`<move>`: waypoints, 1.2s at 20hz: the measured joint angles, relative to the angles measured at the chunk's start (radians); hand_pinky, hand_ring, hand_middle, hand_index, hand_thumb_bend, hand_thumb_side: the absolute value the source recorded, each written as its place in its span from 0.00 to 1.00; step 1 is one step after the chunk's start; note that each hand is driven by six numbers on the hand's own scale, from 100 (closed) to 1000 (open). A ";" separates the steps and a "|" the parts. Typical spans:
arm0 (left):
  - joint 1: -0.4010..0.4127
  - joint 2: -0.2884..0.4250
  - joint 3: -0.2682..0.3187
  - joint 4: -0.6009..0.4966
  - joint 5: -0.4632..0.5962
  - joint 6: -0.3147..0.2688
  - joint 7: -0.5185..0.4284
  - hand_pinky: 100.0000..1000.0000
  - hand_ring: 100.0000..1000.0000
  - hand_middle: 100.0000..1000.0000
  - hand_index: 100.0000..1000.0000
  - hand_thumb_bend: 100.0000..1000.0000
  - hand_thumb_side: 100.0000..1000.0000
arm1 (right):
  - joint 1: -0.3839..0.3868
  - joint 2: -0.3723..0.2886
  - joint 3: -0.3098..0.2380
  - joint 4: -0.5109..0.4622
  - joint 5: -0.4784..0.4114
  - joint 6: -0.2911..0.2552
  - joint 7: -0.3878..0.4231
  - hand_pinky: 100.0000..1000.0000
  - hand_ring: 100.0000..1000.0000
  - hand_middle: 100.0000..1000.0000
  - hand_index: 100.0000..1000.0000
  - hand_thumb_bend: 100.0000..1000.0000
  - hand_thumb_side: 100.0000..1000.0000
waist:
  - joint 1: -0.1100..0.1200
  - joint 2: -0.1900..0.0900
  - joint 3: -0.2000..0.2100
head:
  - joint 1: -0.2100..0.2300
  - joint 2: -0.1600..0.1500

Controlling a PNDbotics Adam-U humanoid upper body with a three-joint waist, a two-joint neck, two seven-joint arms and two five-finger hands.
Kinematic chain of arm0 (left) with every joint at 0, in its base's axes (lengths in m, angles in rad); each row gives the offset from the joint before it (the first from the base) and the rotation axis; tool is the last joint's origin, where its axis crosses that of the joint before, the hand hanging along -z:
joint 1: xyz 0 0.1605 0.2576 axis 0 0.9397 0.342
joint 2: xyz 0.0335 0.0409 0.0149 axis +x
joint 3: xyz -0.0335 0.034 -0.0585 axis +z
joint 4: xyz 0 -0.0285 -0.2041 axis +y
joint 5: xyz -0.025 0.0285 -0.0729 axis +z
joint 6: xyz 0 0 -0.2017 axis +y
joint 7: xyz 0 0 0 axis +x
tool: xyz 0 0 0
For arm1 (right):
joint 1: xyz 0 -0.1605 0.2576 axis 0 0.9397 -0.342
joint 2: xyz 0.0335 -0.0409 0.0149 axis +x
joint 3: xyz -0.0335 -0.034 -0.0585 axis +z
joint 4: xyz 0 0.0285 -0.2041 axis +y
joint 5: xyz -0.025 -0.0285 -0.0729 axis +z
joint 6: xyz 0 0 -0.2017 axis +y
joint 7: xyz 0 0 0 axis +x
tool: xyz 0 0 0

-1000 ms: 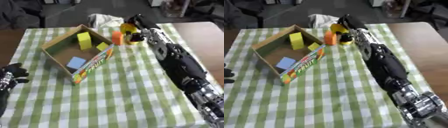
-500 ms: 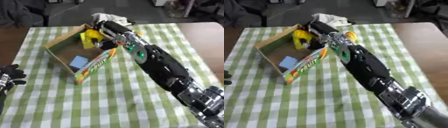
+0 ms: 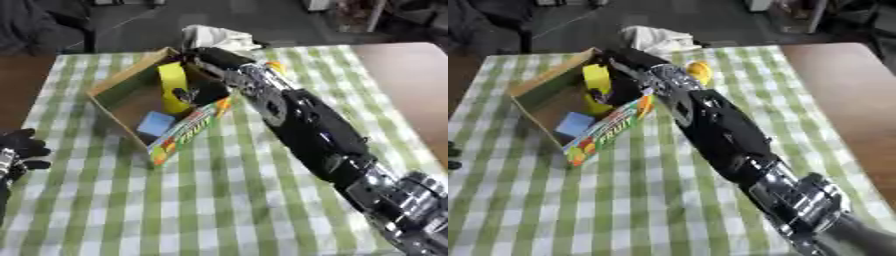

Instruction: Pick up objects on the table and place them in the box.

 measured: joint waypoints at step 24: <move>-0.009 0.001 0.003 0.000 0.000 -0.003 -0.001 0.60 0.64 0.56 0.75 0.06 0.66 | 0.012 -0.128 -0.218 0.442 -0.019 0.282 -0.293 0.82 0.91 0.81 0.91 0.12 0.44 | 0.019 0.032 0.042 | -0.012 0.000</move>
